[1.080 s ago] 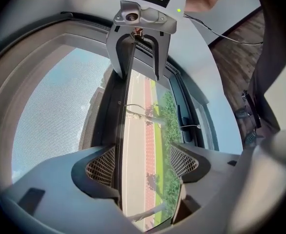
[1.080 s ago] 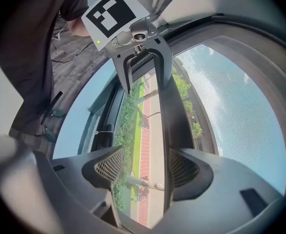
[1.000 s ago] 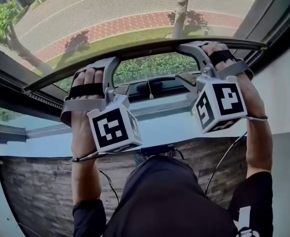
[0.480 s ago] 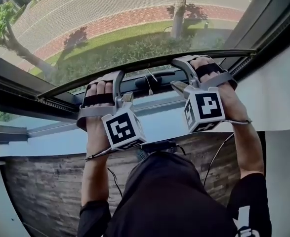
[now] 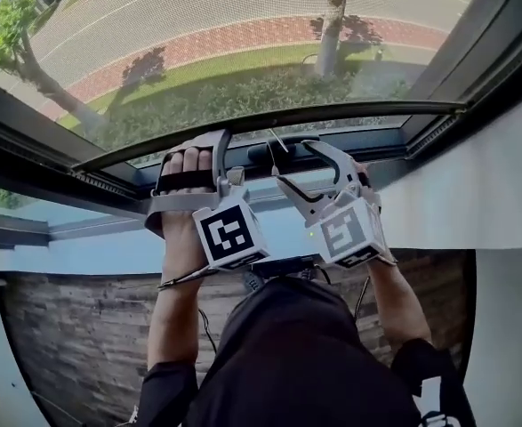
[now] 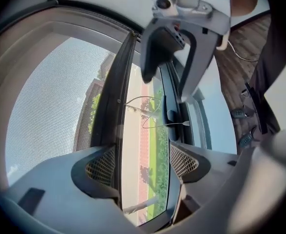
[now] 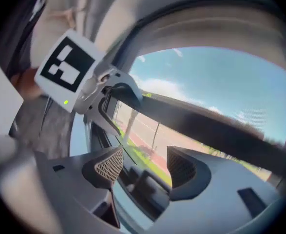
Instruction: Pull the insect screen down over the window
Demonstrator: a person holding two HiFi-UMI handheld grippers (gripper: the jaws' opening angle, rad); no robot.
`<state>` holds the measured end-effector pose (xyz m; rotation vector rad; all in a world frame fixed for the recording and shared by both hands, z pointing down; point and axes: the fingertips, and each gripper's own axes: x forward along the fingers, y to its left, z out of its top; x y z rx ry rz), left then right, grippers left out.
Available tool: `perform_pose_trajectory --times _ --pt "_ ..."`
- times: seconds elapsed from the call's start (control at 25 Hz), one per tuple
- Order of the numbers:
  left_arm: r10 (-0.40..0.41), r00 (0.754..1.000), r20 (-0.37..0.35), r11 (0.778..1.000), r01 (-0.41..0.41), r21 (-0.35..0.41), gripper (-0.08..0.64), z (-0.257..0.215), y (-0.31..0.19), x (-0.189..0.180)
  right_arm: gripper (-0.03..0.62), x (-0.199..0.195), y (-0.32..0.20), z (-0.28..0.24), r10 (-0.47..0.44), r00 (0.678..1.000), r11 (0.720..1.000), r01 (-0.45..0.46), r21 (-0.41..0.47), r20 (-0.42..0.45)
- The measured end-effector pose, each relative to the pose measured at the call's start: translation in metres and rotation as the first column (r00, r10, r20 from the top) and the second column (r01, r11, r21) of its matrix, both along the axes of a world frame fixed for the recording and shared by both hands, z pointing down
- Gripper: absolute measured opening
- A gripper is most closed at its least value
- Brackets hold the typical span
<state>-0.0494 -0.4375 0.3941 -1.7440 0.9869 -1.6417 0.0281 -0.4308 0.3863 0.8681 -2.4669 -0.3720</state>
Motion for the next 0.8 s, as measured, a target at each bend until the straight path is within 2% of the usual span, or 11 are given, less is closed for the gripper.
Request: perform_pose_trajectory --times 0.16,0.2,0.24,0.36,0.44,0.52,0.56,0.6,0.68,0.72,0.8 --pt "-0.009 1.000 0.008 1.000 0.009 0.002 0.368 -0.002 -0.001 -0.005 0.280 -0.023 -0.033 0.017 0.105 0.911 0.964 0.007 -0.267 0.400" --pt "-0.009 1.000 0.007 1.000 0.009 -0.001 0.368 -0.002 0.000 -0.005 0.190 -0.026 -0.030 0.013 0.070 0.892 0.956 0.068 -0.286 0.447" --pt "-0.007 1.000 0.002 1.000 0.007 -0.003 0.368 -0.002 0.000 -0.004 0.005 -0.028 -0.018 0.007 0.000 0.879 0.944 0.158 -0.291 0.477" --pt "0.005 1.000 -0.008 1.000 -0.005 0.013 0.368 -0.002 -0.001 0.000 0.005 -0.016 0.044 -0.026 -0.252 0.796 0.857 0.447 -0.255 0.550" --pt "0.007 1.000 -0.001 0.999 -0.006 0.034 0.368 -0.004 -0.004 -0.001 0.005 0.001 0.058 -0.053 -0.294 0.718 0.809 0.538 -0.235 0.631" --pt "0.003 1.000 0.008 0.999 -0.003 0.034 0.368 -0.004 -0.004 -0.002 0.005 0.012 0.052 -0.059 -0.258 0.691 0.790 0.553 -0.263 0.676" --pt "0.003 1.000 0.011 1.000 -0.003 0.030 0.368 -0.004 -0.003 -0.002 0.008 0.014 0.049 -0.051 -0.236 0.708 0.783 0.544 -0.302 0.665" --pt "0.005 1.000 0.011 1.000 -0.005 0.026 0.368 -0.005 -0.002 -0.002 0.037 0.015 0.047 -0.033 -0.223 0.766 0.789 0.505 -0.350 0.603" --pt "0.007 1.000 0.008 1.000 -0.007 0.010 0.368 -0.002 0.000 0.000 0.218 0.022 0.039 0.027 -0.202 0.939 0.864 0.305 -0.400 0.280" --pt "0.006 1.000 0.007 1.000 -0.006 0.006 0.368 -0.001 0.000 0.000 0.238 0.029 0.031 0.053 -0.167 0.982 0.912 0.188 -0.366 0.089" --pt "0.007 1.000 0.008 1.000 -0.007 0.018 0.368 -0.001 -0.001 0.000 0.262 0.046 0.014 0.066 -0.081 0.985 0.975 0.047 -0.216 -0.155"
